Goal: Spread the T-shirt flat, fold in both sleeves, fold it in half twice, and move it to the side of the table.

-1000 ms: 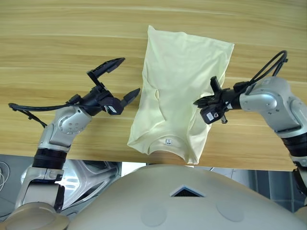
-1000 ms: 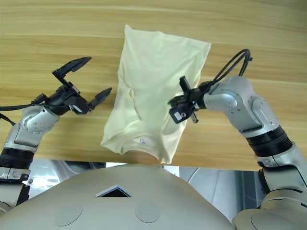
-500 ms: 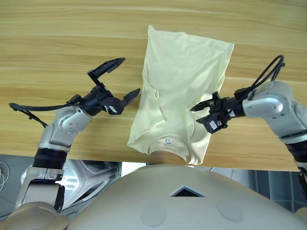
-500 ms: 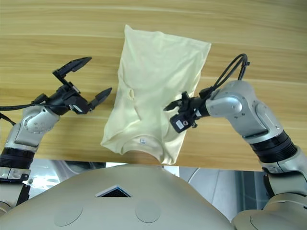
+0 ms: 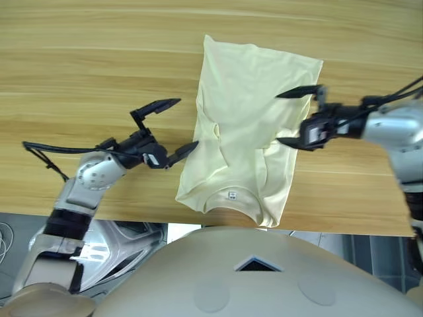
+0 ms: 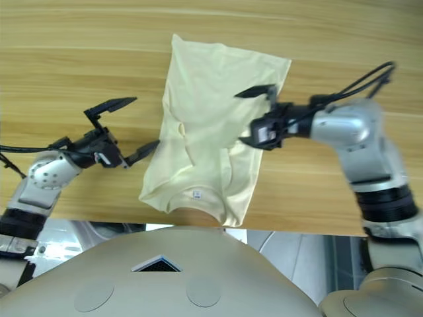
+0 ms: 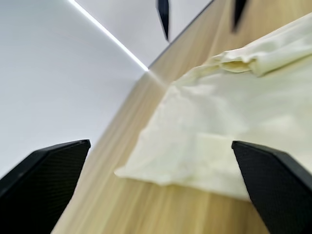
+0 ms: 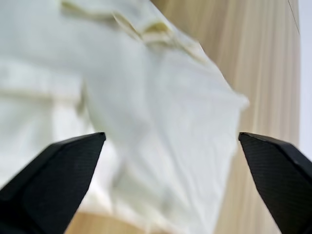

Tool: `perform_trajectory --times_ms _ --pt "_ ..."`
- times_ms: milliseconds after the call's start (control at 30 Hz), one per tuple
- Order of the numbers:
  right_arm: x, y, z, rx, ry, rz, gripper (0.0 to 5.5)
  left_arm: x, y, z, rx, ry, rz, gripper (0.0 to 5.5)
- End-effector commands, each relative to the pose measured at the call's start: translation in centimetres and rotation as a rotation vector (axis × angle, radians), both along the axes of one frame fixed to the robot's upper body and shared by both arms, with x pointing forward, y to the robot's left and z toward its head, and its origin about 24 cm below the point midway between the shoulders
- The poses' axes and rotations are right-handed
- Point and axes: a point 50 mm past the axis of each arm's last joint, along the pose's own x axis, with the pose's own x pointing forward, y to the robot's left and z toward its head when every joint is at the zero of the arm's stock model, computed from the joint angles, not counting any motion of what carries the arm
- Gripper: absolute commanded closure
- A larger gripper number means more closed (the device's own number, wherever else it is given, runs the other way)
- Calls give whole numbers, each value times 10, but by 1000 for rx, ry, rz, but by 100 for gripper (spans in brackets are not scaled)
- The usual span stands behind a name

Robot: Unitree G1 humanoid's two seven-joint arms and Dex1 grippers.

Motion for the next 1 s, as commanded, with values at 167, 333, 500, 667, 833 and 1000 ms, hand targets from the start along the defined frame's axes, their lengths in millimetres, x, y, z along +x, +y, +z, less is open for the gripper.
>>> perform_trajectory --times_ms 167,333,500,667,833,1000 --pt "-72 -68 -5 -149 277 -66 11 -24 94 23 279 245 41 10" --pt "-103 -51 -50 -71 493 30 11 -48 90 -3 359 384 -104 10" --pt "-113 -37 -70 -10 552 85 11 -60 78 -21 355 442 -200 10" --pt "-120 -21 -84 51 576 130 11 -52 60 -25 293 375 -236 10" --pt "-120 -8 -92 101 568 152 10 -45 45 -29 263 323 -262 29" --pt "-117 3 -94 142 547 161 10 -46 36 -30 245 314 -294 114"
